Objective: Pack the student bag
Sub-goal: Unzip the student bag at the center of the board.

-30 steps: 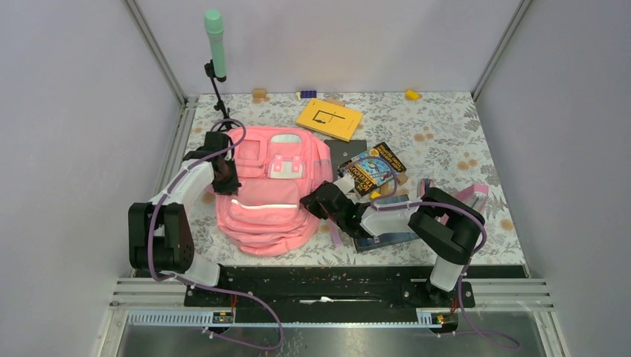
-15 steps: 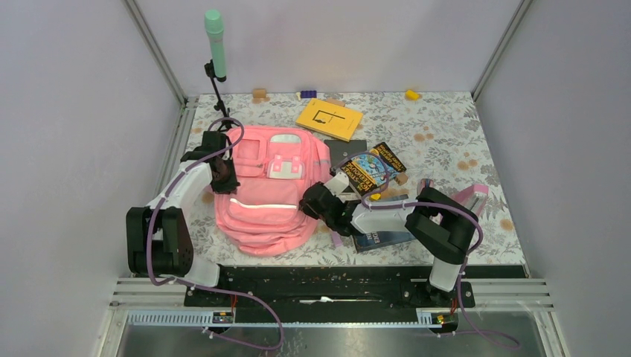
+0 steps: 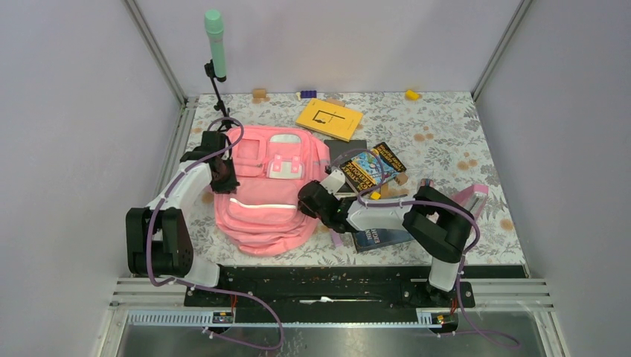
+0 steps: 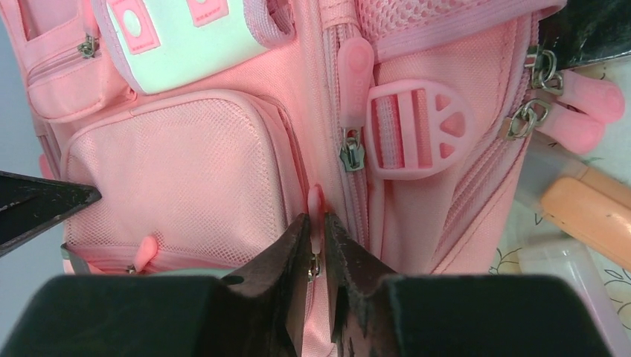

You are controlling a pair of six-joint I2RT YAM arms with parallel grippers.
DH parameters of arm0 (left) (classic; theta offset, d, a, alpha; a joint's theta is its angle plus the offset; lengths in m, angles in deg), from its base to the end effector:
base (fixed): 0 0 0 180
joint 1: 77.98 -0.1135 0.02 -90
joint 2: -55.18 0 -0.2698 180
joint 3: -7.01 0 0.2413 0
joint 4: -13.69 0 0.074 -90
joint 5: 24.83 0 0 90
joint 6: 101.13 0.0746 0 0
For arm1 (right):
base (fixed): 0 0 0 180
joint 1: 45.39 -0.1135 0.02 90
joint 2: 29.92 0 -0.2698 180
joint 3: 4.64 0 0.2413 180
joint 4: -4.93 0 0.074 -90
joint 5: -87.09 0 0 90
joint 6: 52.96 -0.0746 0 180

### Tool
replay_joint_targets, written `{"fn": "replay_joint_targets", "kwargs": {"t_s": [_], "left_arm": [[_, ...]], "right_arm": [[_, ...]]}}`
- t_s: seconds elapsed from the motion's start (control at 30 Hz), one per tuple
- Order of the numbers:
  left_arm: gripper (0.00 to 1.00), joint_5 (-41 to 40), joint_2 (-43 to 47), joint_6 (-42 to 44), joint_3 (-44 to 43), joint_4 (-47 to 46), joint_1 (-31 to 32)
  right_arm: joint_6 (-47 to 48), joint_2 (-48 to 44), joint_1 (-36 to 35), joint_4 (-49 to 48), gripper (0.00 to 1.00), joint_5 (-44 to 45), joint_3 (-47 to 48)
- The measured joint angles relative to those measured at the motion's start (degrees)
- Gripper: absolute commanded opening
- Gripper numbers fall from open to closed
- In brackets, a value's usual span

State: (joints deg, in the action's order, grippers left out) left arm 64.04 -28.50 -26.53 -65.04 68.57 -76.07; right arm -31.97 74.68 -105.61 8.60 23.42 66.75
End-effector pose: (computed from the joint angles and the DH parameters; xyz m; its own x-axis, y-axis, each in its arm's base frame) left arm 0.2858 -0.0081 0.1967 -0.8905 -0.2360 -0.3891 -0.2189 0.9717 -0.0884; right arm 0.2287 0.3330 0.1579 -0.6685 0.5165 -0.5350 0.0628 0.7561 0.6515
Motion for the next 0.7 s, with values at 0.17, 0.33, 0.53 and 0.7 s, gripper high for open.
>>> {"fn": "replay_joint_targets", "kwargs": {"t_s": [0.17, 0.33, 0.53, 0.7], "left_arm": [[0.0, -0.35, 0.0, 0.31, 0.0, -0.37, -0.02], [0.0, -0.66, 0.26, 0.48, 0.07, -0.81, -0.07], [0.0, 0.87, 4.63, -2.97, 2.91, -2.54, -0.04], [0.0, 1.73, 9.38, -8.59, 5.9, -4.35, 0.04]], "right_arm": [[-0.09, 1.42, 0.0, -0.09, 0.06, -0.26, 1.09], [-0.2, 1.66, 0.0, -0.59, 0.0, 0.0, 1.18], [0.66, -2.23, -0.11, -1.6, 0.0, 0.2, -2.49], [1.31, -5.97, -0.24, -1.2, 0.0, 0.17, -5.44]]}}
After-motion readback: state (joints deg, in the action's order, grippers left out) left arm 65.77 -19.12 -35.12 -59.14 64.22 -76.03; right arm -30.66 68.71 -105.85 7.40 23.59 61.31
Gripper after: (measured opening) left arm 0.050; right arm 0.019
